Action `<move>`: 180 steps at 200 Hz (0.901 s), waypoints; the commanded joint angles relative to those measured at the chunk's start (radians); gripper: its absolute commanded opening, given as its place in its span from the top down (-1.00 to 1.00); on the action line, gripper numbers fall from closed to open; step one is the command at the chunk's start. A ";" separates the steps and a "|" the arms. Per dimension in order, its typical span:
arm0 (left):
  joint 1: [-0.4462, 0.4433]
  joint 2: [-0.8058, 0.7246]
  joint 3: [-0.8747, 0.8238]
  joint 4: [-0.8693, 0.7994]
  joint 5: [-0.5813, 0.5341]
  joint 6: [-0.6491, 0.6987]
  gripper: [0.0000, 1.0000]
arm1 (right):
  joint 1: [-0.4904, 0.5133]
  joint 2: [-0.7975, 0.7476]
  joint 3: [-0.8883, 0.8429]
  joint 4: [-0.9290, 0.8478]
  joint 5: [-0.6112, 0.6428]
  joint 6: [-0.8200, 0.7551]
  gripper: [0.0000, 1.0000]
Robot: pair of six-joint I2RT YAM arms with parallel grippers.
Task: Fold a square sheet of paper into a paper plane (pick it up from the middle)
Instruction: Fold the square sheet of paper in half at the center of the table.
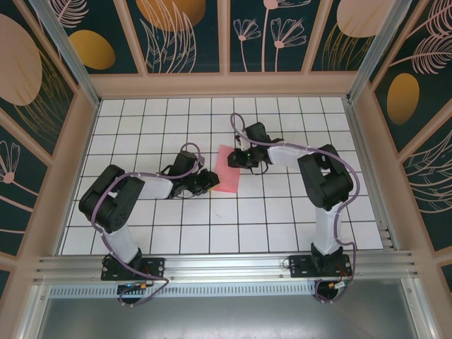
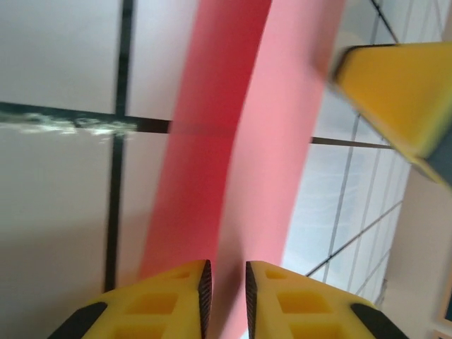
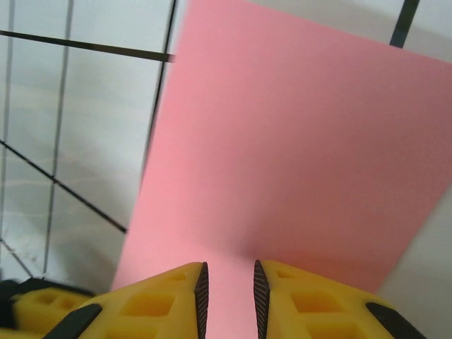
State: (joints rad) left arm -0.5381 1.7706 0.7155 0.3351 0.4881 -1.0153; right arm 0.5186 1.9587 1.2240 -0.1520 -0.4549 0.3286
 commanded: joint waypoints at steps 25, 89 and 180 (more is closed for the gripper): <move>-0.004 0.012 0.016 -0.058 -0.048 0.040 0.62 | 0.023 -0.127 -0.111 0.020 -0.025 0.054 0.51; -0.005 0.013 0.027 -0.055 -0.043 0.045 0.64 | 0.098 -0.114 -0.219 0.004 -0.023 0.090 0.76; -0.005 0.004 0.036 -0.046 -0.034 0.043 0.65 | 0.095 -0.082 -0.109 -0.124 0.066 0.023 0.78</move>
State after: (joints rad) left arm -0.5381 1.7729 0.7326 0.2996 0.4591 -0.9947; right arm 0.6151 1.8526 1.0878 -0.2169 -0.4171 0.3801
